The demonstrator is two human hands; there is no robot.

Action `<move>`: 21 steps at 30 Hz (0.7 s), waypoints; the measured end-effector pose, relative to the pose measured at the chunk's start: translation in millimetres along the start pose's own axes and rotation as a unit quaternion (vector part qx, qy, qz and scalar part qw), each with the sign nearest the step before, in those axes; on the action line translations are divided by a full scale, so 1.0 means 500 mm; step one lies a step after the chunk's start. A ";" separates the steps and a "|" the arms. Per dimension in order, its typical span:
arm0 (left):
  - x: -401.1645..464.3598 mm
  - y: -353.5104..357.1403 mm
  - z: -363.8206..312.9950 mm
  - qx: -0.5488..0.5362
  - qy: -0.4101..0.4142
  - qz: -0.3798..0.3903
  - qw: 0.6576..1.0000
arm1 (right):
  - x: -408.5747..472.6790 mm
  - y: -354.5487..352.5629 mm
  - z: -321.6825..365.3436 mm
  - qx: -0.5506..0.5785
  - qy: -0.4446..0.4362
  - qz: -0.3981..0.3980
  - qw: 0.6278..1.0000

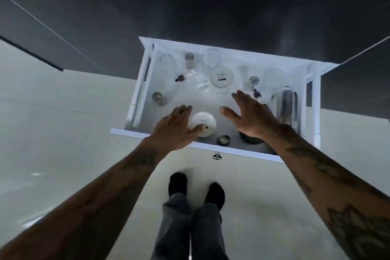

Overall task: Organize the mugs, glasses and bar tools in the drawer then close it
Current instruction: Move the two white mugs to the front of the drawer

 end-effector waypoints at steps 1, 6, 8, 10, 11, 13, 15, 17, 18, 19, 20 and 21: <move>0.019 0.018 0.005 -0.001 0.007 0.012 1.000 | 0.024 0.014 -0.001 0.013 -0.003 -0.014 1.000; 0.095 0.076 0.024 0.060 0.045 0.080 0.994 | 0.160 0.039 0.022 0.039 0.005 -0.121 0.992; 0.116 0.088 0.030 0.082 0.067 0.088 0.990 | 0.204 0.039 0.036 0.021 0.018 -0.134 0.991; 0.130 0.096 0.032 0.106 0.091 0.077 0.987 | 0.236 0.045 0.048 0.000 0.032 -0.135 0.990; 0.134 0.098 0.032 0.112 0.103 0.066 0.986 | 0.248 0.048 0.052 -0.007 0.038 -0.139 0.990; 0.138 0.095 0.031 0.118 0.121 0.047 0.984 | 0.262 0.050 0.054 -0.014 0.044 -0.152 0.987; 0.135 0.088 0.040 0.114 0.120 0.034 0.986 | 0.269 0.045 0.050 -0.011 0.044 -0.153 0.987; 0.130 0.074 0.065 0.096 0.095 0.020 0.991 | 0.273 0.038 0.036 -0.015 0.045 -0.139 0.989; 0.128 0.065 0.081 0.084 0.076 0.010 0.994 | 0.271 0.034 0.028 -0.014 0.047 -0.130 0.990; 0.124 0.056 0.098 0.072 0.057 -0.004 0.996 | 0.269 0.031 0.017 -0.009 0.046 -0.124 0.991; 0.121 0.046 0.114 0.060 0.034 -0.013 0.998 | 0.263 0.028 0.008 -0.004 0.046 -0.114 0.992; 0.117 0.036 0.131 0.051 0.015 -0.025 0.998 | 0.257 0.027 0.001 -0.002 0.043 -0.107 0.993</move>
Point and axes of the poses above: each hand's wrist, its own x-axis towards the middle knuckle, its own y-axis out of the palm, z = x × y, the point moved 3 cm from there along x, towards the middle knuckle, and after that the axes turned 7 degrees about y, right-handed, at the moved point
